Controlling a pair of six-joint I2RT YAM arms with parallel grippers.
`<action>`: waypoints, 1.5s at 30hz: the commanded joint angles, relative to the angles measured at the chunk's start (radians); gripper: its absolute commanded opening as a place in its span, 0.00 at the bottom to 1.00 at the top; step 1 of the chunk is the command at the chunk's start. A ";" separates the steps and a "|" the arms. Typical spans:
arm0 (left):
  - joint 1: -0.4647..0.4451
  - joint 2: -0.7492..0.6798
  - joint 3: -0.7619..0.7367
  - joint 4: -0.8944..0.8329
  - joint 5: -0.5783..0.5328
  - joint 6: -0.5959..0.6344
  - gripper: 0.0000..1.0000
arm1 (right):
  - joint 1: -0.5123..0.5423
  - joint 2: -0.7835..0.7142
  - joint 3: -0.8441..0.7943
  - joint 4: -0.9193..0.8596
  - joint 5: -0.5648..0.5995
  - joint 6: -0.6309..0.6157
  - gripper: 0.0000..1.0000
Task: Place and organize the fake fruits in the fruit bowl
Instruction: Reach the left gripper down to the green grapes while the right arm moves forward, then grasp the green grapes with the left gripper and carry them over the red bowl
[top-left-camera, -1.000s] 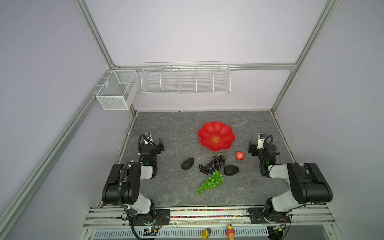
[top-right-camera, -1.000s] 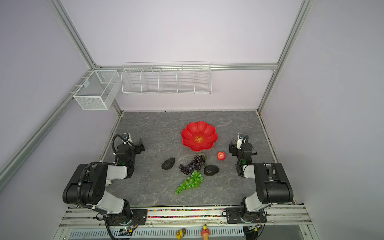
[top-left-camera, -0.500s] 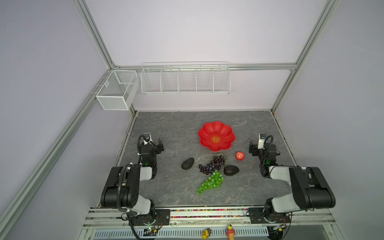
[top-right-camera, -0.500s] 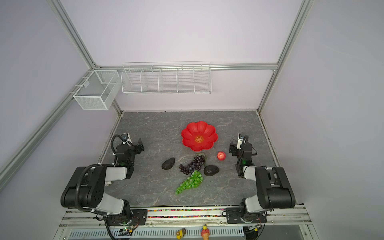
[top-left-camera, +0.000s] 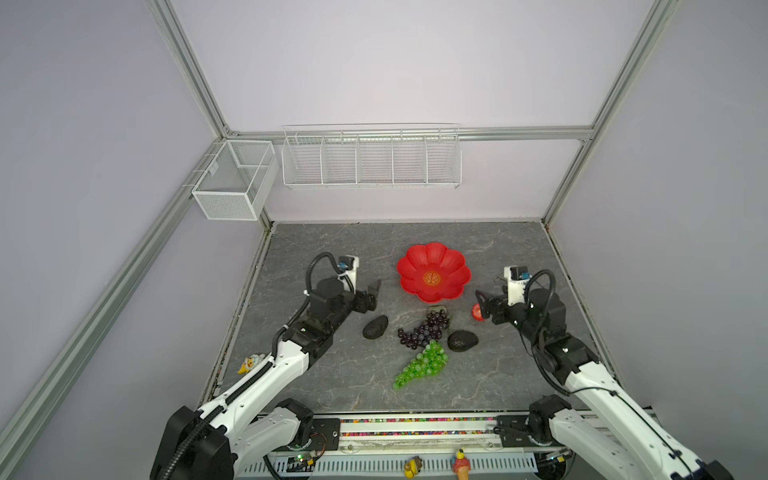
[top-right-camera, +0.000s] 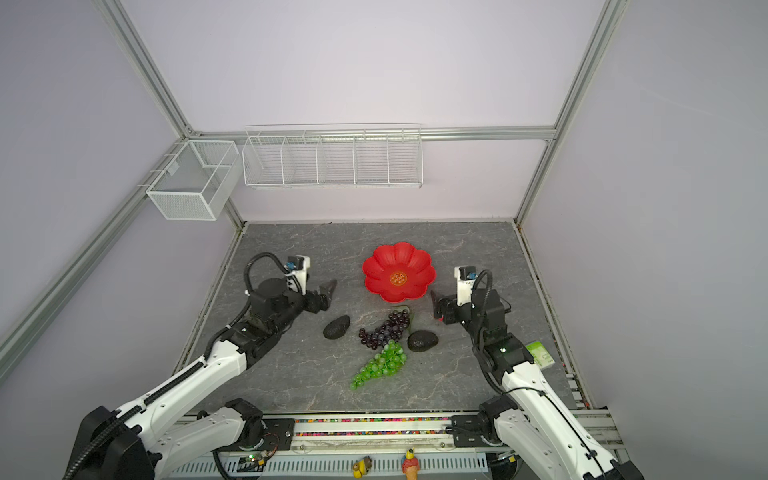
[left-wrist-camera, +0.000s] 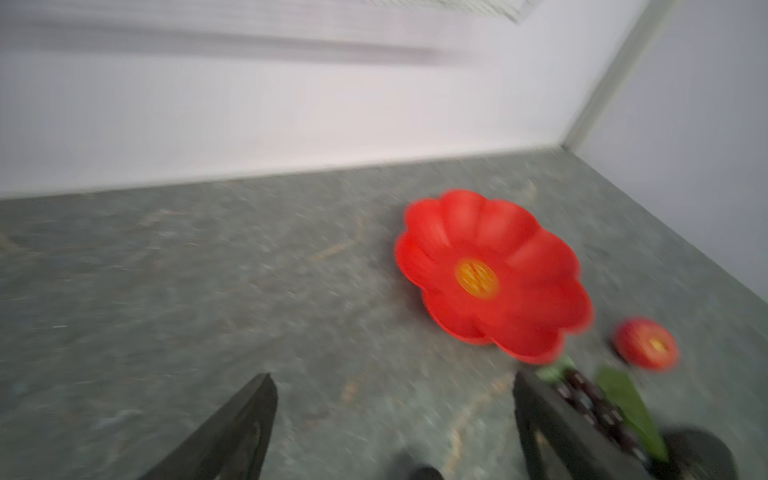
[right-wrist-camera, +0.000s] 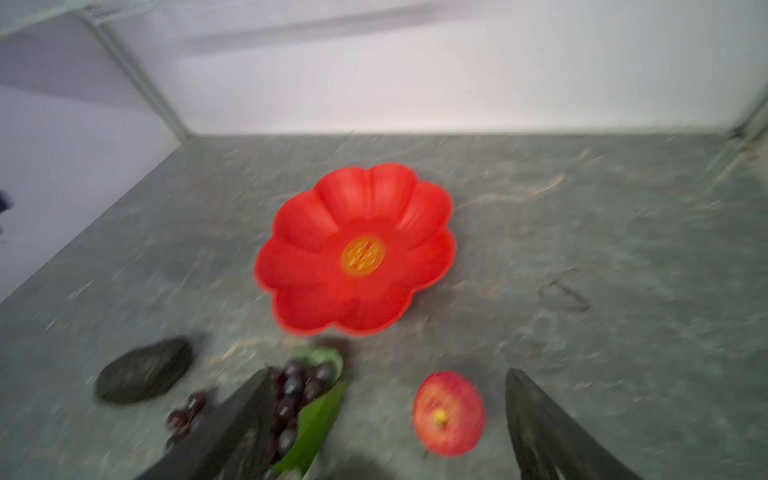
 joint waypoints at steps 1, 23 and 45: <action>-0.137 0.041 0.003 -0.094 0.141 0.028 0.88 | 0.101 -0.068 -0.061 -0.152 -0.013 0.113 0.88; -0.486 0.275 0.036 -0.210 0.136 -0.046 0.80 | 0.494 -0.183 -0.130 -0.299 0.155 0.237 0.88; -0.551 0.547 0.126 -0.186 0.121 -0.036 0.48 | 0.495 -0.280 -0.117 -0.367 0.198 0.231 0.88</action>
